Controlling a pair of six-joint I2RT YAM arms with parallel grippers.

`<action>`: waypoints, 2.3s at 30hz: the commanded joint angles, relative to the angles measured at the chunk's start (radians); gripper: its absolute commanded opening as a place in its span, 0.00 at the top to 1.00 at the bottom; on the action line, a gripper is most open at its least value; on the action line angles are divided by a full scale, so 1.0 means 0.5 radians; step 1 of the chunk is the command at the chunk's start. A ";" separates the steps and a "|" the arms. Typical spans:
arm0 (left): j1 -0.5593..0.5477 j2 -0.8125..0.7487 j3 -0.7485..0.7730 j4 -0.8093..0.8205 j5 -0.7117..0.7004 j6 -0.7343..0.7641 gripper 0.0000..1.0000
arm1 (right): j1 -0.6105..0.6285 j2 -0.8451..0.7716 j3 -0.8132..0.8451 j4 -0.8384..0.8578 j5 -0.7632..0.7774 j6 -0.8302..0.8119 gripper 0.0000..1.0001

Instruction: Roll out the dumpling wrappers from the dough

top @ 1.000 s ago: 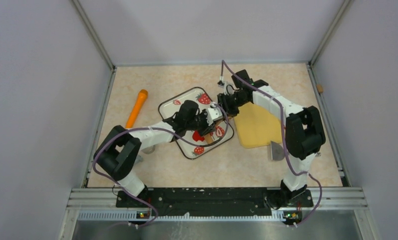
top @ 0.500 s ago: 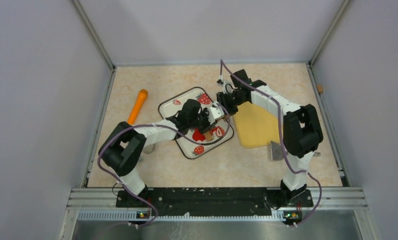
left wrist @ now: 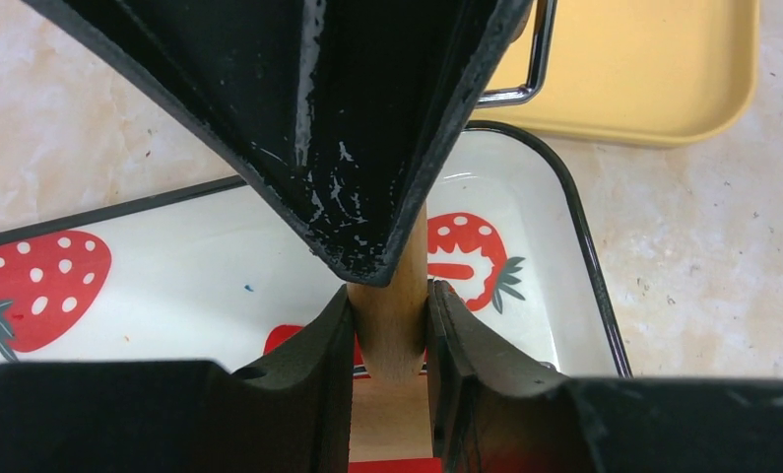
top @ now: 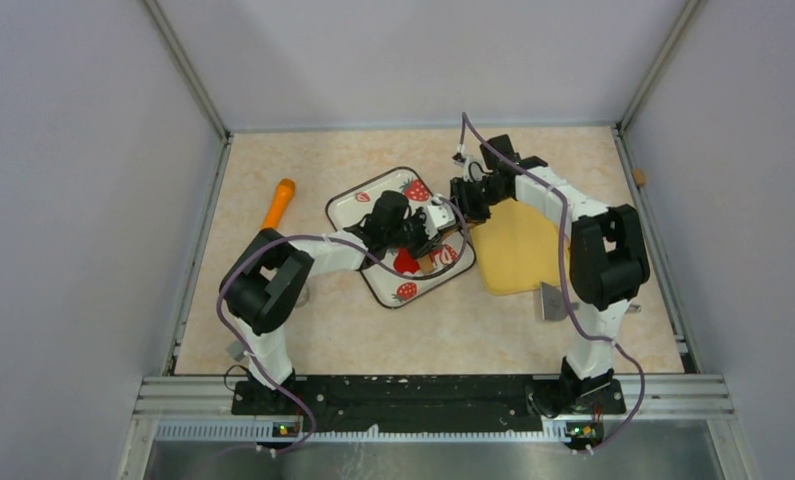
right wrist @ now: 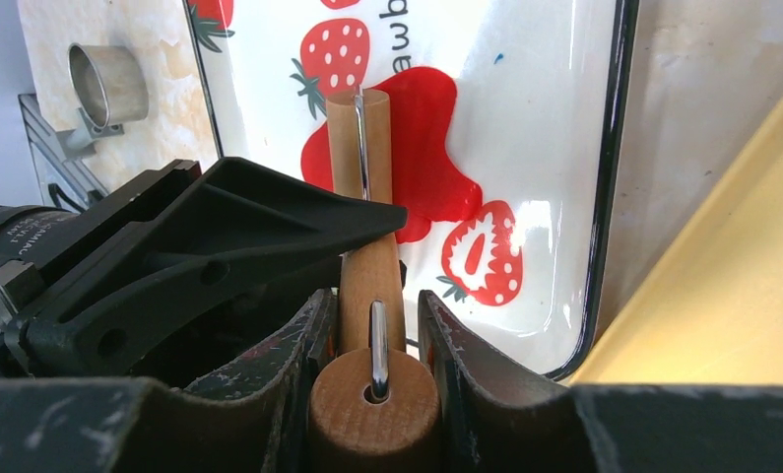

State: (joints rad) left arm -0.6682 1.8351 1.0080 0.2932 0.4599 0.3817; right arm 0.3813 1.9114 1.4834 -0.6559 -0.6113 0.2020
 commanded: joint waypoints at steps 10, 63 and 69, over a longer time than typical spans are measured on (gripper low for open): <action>-0.090 -0.327 0.051 -0.103 0.139 -0.073 0.70 | 0.116 -0.176 0.164 0.219 -0.297 0.107 1.00; 0.815 -0.221 0.040 -1.130 -0.966 -1.758 0.47 | 0.844 -0.006 0.383 -0.890 0.690 -2.941 1.00; 0.817 -0.157 0.063 -1.093 -0.954 -1.763 0.47 | 0.851 0.062 0.373 -1.169 0.627 -2.888 1.00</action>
State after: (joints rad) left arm -0.2668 1.7344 1.0267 -0.2932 -0.0311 -0.4980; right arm 0.7910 1.8996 1.6897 -0.9852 -0.1905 -1.2667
